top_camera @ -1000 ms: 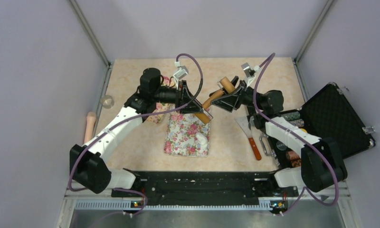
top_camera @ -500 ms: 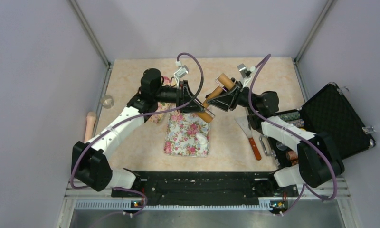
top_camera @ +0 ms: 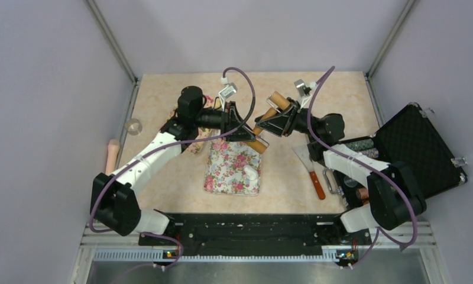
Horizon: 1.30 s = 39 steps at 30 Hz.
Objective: Roll out the dumpling wrappers from the dough
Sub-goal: Pick up the rolling pin from the center of the board.
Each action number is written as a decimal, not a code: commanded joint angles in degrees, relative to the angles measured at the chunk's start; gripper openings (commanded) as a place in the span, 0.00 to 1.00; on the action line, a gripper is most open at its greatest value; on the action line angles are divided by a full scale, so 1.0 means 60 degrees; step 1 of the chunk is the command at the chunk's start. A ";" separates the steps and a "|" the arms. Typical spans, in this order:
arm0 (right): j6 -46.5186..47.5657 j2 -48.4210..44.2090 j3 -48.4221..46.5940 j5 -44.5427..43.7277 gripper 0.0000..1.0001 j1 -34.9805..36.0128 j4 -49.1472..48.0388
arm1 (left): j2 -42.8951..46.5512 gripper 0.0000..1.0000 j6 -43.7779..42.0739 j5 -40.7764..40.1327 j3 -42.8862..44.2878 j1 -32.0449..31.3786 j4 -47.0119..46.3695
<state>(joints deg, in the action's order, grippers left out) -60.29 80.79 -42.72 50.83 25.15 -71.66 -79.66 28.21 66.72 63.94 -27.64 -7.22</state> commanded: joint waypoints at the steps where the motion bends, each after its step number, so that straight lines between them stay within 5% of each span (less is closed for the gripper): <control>1: -0.0044 0.0111 -0.0201 0.0082 0.19 0.0409 -0.0771 | -0.0061 0.00 -0.0187 0.0082 0.0136 -0.0140 -0.0292; 2: -0.0055 0.0122 -0.0204 0.0076 0.02 0.0409 -0.0772 | -0.0060 0.00 -0.0196 0.0074 0.0123 -0.0142 -0.0278; 3: -0.0086 0.0107 -0.0204 0.0097 0.00 0.0421 -0.0790 | -0.0067 0.00 -0.0203 0.0077 0.0122 -0.0147 -0.0276; 6: -0.0037 0.0076 -0.0239 0.0219 0.00 0.0425 -0.0793 | -0.0069 0.00 -0.0253 0.0040 0.0178 -0.0140 -0.0215; 10: 0.0850 -0.0186 -0.0431 0.0514 0.00 0.0364 0.0304 | 0.0042 0.25 -0.0539 -0.0012 0.0417 -0.0049 0.0268; 12: 0.1097 -0.0312 -0.0440 0.0564 0.00 0.0253 0.0592 | 0.0165 0.28 -0.0570 -0.0045 0.0410 0.0060 0.0311; 19: 0.1360 -0.0615 -0.0395 0.0715 0.00 0.0055 0.0895 | 0.0463 0.02 -0.0627 -0.0106 0.0227 0.0222 0.0326; 21: 0.1466 -0.0745 -0.0334 0.0833 0.00 0.0049 0.0949 | 0.0531 0.03 -0.0636 -0.0113 0.0235 0.0271 0.0339; 26: 0.2096 -0.1214 -0.0349 0.1054 0.00 0.0021 0.1532 | 0.0661 0.53 -0.0754 -0.0211 0.0243 0.0506 0.0515; 30: 0.4034 -0.1631 -0.0930 0.1089 0.00 -0.0049 0.4209 | 0.0850 0.92 -0.0893 -0.0276 0.0265 0.0766 0.0736; 33: 0.6488 -0.1780 -0.1593 0.0685 0.00 -0.0101 0.7063 | 0.1087 0.99 -0.1813 -0.0583 0.0646 0.1178 0.1790; 39: 1.0064 -0.1681 -0.2305 -0.0597 0.00 -0.0093 1.0054 | 0.1249 0.99 -0.5032 -0.4596 0.1254 0.2071 0.4873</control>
<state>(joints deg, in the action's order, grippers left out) -18.94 72.12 -52.38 52.90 24.84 -25.12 -74.30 12.21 55.35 69.14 -17.82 11.53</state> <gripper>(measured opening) 0.316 0.990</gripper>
